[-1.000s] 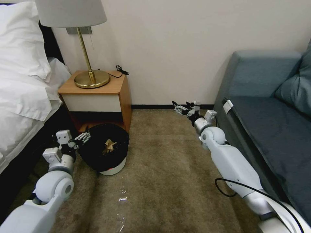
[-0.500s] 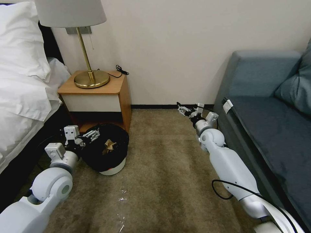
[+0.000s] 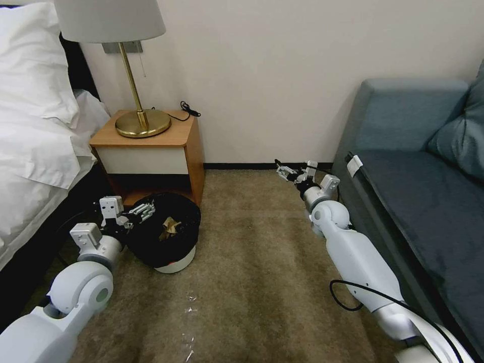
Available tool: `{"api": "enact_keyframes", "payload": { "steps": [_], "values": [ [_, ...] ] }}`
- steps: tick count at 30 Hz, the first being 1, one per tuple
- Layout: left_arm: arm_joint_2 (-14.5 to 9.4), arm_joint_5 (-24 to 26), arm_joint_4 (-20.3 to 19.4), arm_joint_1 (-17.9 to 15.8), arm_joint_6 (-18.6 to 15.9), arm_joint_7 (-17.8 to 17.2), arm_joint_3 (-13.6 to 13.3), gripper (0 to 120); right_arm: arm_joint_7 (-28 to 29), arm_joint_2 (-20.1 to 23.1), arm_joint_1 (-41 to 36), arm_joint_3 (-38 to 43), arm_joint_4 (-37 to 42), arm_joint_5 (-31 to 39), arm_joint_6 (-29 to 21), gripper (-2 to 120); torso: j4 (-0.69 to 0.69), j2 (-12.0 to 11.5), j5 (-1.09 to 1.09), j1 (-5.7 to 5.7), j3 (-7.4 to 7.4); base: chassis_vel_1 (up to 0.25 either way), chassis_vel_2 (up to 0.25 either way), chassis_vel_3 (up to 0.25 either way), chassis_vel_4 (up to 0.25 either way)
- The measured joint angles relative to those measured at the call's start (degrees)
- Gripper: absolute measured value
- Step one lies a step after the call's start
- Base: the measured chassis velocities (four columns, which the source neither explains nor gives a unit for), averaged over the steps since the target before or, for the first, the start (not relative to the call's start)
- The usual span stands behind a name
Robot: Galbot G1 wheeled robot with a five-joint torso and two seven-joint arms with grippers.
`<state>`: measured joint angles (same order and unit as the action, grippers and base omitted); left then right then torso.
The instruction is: Pick up the trash bin, then pick up the garbage on the floor and place it into the trash bin.
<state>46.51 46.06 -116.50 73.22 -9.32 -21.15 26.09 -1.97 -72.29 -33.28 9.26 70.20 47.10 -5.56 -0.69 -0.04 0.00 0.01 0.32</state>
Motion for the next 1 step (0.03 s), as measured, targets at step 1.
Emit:
{"api": "enact_keyframes", "payload": {
  "steps": [1],
  "values": [
    [0.0,0.0,0.01,0.0,0.0,0.0,0.0,100,-0.02,0.0,0.0,-0.01,-0.01,-0.01,0.0,100,0.0,0.0,0.0,0.0,0.0,0.0,0.0,0.0,0.0]
  ]
}}
